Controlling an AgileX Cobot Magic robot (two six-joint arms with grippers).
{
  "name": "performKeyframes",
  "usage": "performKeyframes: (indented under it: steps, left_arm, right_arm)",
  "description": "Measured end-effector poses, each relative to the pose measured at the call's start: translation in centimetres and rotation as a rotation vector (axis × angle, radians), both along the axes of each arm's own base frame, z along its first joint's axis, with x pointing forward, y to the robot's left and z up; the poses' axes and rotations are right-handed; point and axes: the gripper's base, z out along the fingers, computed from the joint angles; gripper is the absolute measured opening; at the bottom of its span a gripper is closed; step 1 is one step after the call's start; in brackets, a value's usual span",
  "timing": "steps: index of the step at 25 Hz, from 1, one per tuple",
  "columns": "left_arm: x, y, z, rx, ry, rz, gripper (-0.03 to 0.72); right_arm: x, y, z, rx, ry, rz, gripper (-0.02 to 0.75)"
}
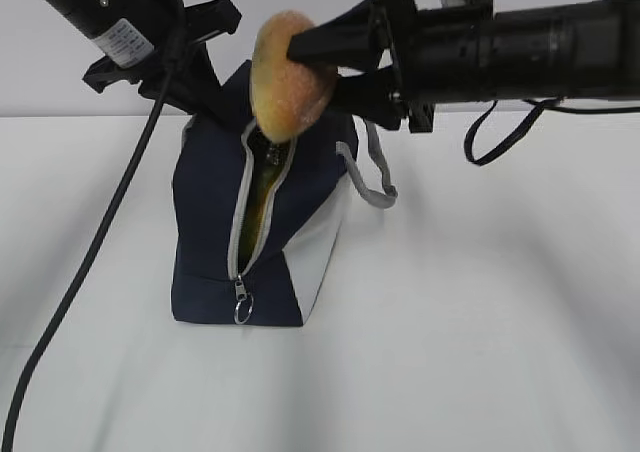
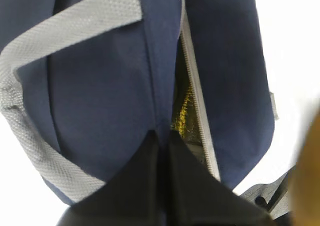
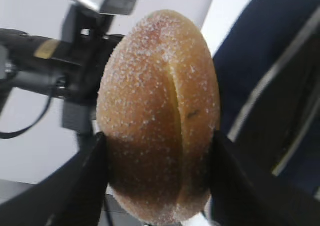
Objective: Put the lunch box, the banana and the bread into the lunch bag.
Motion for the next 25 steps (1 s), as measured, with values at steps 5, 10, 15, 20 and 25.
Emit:
performKeyframes:
  steps: [5, 10, 15, 20, 25]
  left_arm:
    - [0.0, 0.0, 0.0, 0.0, -0.001, 0.0, 0.001]
    - [0.0, 0.0, 0.0, 0.0, -0.001, 0.0, 0.001]
    - [0.0, 0.0, 0.0, 0.0, -0.001, 0.0, 0.001]
    - [0.0, 0.0, 0.0, 0.0, -0.001, 0.0, 0.001]
    - [0.0, 0.0, 0.0, 0.0, -0.001, 0.0, 0.001]
  right_arm:
    - [1.8, 0.8, -3.7, -0.062, 0.068, -0.028, 0.451]
    - [3.0, 1.1, -5.0, -0.073, 0.083, -0.034, 0.47]
    - [3.6, 1.4, -6.2, -0.102, 0.115, -0.016, 0.62]
    - [3.5, 1.5, -5.8, -0.092, 0.107, 0.015, 0.661]
    - [3.8, 1.2, -4.0, -0.054, 0.047, 0.094, 0.661]
